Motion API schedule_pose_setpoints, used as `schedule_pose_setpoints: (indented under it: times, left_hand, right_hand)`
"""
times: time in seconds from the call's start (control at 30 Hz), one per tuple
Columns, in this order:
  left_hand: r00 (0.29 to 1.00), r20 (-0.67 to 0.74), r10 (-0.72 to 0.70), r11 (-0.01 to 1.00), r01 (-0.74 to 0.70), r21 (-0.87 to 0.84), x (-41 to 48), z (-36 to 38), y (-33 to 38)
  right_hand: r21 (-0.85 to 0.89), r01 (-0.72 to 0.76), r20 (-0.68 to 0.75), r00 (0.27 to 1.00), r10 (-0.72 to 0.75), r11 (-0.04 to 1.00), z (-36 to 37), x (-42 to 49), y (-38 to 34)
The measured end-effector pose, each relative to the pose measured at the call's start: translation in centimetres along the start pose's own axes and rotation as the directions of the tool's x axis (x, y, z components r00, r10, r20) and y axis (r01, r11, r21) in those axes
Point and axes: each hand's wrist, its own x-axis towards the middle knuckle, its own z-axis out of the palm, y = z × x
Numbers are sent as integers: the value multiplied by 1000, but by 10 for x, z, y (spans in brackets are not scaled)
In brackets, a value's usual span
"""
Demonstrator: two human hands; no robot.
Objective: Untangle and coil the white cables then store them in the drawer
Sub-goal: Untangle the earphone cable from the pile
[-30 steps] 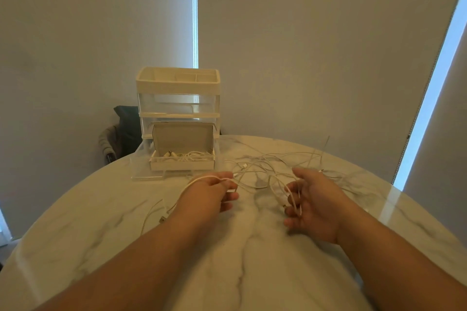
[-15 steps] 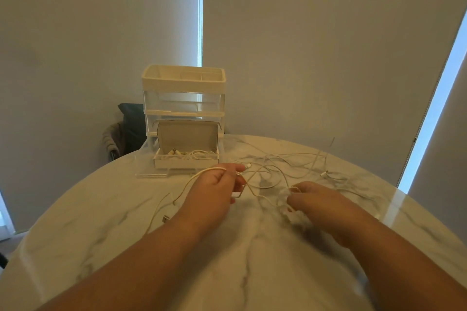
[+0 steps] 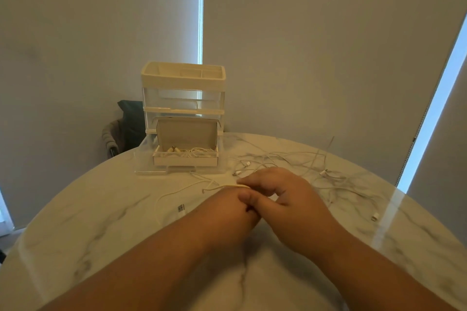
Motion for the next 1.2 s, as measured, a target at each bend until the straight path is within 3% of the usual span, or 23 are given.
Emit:
schedule_pose_setpoints:
  times: [0.17,0.27,0.37,0.43,0.53,0.6,0.67,0.73,0.87,0.93,1.0,1.07,1.1,1.2]
  left_hand:
    - [996,-62,-71,993,64,-103,0,6,-4]
    - [989,-122,-88,985,69,-157,0,5,-7]
    - [966,-199,-162,918,74,-390,0,3,-8]
    - [959,-146,-243,813,119,-570,-2,1,-6]
    - [976,-19,-218,755,156,-637,-4,0,-6]
    - [978,30,-209,807,190,-559,-8,-5,-3]
    - [971,-24,-237,927,219,-303,-13,-14,-2]
    - [955,-81,-284,952,271,-144,-17,-28,-4]
    - [851,-202,-484,875,463,-142,-18,-48,-23]
    - [777,-307,-550,825,563,-55,-17,-53,-35]
    - [715,-289,-637,735,676,50,-17,-54,-45]
    - [699,-97,-708,701,713,19,-19,-54,-47]
    - [715,2,-699,713,697,-75,-19,-52,-50]
    - [785,55,-617,739,602,-302,-19,-49,-41]
  right_hand:
    - [84,-120,-76,989,126,989,-5,4,14]
    - [253,-138,9,990,140,958,-6,2,19]
    - [291,-115,36,993,109,950,1,0,21]
    - [242,-101,-41,993,114,965,6,1,21]
    - [146,-156,-100,980,172,977,5,3,21]
    - [151,-204,-129,966,224,967,2,4,24]
    - [251,-240,-163,944,285,938,-2,5,28]
    - [325,-272,-203,915,348,906,-6,6,32]
    - [442,-307,-259,856,447,843,-14,10,42]
    - [505,-315,-268,828,493,804,-16,12,45]
    - [553,-317,-269,807,526,770,-17,13,48]
    - [562,-322,-276,795,540,762,-19,13,49]
    - [564,-325,-279,790,546,759,-20,13,49]
    - [558,-349,-249,795,553,753,-21,12,49]
